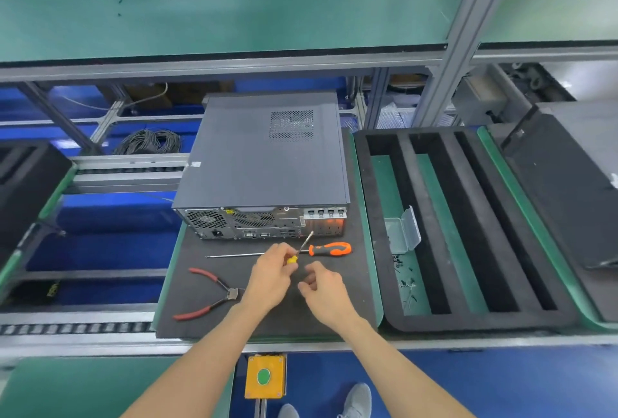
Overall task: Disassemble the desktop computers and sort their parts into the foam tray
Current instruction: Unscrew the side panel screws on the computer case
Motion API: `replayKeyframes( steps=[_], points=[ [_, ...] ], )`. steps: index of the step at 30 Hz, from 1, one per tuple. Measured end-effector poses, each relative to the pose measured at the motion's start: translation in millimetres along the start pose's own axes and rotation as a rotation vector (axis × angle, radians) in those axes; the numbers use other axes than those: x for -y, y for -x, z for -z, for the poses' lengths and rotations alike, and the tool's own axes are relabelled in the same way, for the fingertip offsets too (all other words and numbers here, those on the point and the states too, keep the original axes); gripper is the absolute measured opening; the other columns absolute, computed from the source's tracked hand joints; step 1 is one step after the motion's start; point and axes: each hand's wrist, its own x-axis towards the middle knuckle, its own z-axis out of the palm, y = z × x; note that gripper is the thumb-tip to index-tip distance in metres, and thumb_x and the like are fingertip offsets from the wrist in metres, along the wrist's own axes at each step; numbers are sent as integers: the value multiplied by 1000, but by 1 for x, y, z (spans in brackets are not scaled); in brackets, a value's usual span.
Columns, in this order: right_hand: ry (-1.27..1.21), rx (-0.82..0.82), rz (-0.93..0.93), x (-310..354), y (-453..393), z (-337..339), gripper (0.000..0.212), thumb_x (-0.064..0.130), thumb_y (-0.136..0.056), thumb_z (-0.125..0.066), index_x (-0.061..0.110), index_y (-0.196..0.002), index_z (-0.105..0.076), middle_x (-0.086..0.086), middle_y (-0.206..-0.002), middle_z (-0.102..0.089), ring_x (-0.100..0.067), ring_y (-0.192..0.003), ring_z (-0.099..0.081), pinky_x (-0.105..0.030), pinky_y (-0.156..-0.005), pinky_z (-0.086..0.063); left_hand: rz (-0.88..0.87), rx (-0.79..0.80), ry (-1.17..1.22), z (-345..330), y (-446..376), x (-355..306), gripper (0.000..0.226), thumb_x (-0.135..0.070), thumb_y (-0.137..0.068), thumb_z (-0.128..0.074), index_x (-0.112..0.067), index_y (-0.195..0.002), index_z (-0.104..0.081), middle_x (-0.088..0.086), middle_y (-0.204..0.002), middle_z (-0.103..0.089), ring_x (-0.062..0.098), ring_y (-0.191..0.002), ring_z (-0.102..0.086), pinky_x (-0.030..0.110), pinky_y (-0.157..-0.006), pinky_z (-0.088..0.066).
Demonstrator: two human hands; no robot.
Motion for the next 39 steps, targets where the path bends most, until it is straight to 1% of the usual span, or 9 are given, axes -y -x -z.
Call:
replayKeyframes(
  steps=[3, 6, 10, 13, 17, 20, 25, 31, 39],
  points=[
    [-142, -11, 35, 11, 3, -5, 40, 19, -101, -56, 22, -139, -44, 2, -114, -68, -12, -97, -66, -31, -85, -58, 92, 44, 299, 7, 4, -28, 16, -13, -90, -69, -29, -90, -64, -10, -83, -69, 0, -76, -64, 12, -64, -47],
    [-238, -119, 25, 17, 10, -5, 28, 17, -105, -46, 24, -132, -45, 5, -97, -68, -10, -77, -65, -25, -64, -56, 130, 81, 482, 14, 5, -46, 12, -17, -86, -74, -29, -87, -70, -10, -84, -74, 1, -79, -69, 13, -67, -52],
    [-288, -240, 17, 22, 21, 0, 24, 15, -103, -47, 33, -120, -46, -1, -79, -60, -6, -60, -53, -24, -54, -40, 195, 69, 822, 24, -7, -63, 14, -14, -96, -65, -20, -102, -76, -4, -94, -77, 11, -91, -70, 26, -86, -56],
    [-389, -291, 39, 37, 28, 3, 10, 26, -106, -43, 31, -108, -51, 2, -70, -55, -2, -56, -47, -18, -49, -37, 299, 35, 1135, 34, -18, -73, 19, -2, -98, -60, -9, -108, -73, 7, -95, -77, 16, -85, -71, 31, -79, -60],
    [-494, -304, 46, 63, 30, 0, 23, 29, -108, -36, 22, -95, -54, 5, -64, -53, -7, -55, -43, -20, -48, -33, 389, 53, 1383, 49, -23, -72, 19, 4, -96, -59, 1, -112, -69, 14, -100, -77, 17, -85, -74, 24, -74, -60],
    [-558, -355, -5, 75, 28, -3, 28, 26, -108, -36, 17, -91, -57, 3, -67, -54, -4, -55, -44, -18, -50, -35, 412, 103, 1450, 53, -24, -68, 22, 6, -97, -55, 4, -116, -65, 18, -106, -75, 19, -88, -75, 25, -76, -61],
    [-600, -497, -122, 73, 30, 6, 34, 25, -107, -36, 17, -79, -53, -4, -74, -53, -18, -67, -45, -37, -62, -37, 404, 250, 1424, 42, -27, -89, 27, 10, -98, -51, 3, -121, -63, 14, -105, -76, 17, -88, -75, 23, -72, -60],
    [-540, -567, -122, 57, 30, 34, 36, 21, -104, -39, 20, -70, -51, 5, -64, -50, -12, -59, -41, -32, -57, -34, 422, 289, 1399, 27, -34, -114, 20, 11, -96, -53, 2, -108, -67, 12, -96, -78, 17, -81, -75, 23, -67, -59],
    [-496, -552, -118, 51, 25, 38, 32, 20, -103, -40, 9, -78, -57, 1, -66, -53, -12, -62, -45, -32, -61, -38, 404, 256, 1366, 24, -37, -112, 23, 10, -96, -54, 6, -117, -65, 14, -103, -76, 18, -84, -74, 25, -70, -59]
  ],
)
